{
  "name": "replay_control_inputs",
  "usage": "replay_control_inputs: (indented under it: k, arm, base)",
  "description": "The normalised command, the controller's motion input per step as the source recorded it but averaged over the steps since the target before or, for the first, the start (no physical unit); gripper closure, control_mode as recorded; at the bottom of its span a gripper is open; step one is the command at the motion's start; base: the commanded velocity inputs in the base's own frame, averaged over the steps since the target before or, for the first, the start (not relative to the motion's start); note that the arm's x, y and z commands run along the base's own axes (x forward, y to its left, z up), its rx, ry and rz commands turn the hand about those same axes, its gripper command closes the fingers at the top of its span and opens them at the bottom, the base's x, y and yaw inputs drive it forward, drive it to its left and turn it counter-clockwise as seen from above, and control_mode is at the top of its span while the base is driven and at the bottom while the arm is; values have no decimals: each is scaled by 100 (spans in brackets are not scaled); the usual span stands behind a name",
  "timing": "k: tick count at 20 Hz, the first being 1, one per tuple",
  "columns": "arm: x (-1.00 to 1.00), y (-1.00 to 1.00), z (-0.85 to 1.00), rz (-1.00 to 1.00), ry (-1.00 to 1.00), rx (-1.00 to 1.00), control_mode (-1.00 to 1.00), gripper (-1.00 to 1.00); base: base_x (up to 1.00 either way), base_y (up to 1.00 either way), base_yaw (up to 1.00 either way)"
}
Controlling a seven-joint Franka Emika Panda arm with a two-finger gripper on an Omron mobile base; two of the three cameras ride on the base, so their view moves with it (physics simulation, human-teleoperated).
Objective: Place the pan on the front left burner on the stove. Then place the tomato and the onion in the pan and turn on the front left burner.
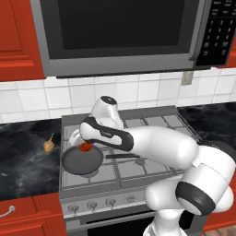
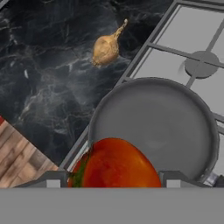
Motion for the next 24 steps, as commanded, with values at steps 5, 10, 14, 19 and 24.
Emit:
replay_control_inputs:
  k: [5,10,14,19,24]
  arm:
    - [25,-5,-23,0,0,0,-100,100]
    - [18,-3,-7,0,0,-3,-100,100]
    - [1,-10,-4,0,0,-3,-100,100]
    - [0,-8,-22,0,0,-1,-100,100]
    - [5,-1,-39,0,0,0,-100,100]
  base:
    - [0,0,0]
    - [0,0,0]
    - [0,0,0]
    - [0,0,0]
    - [0,0,0]
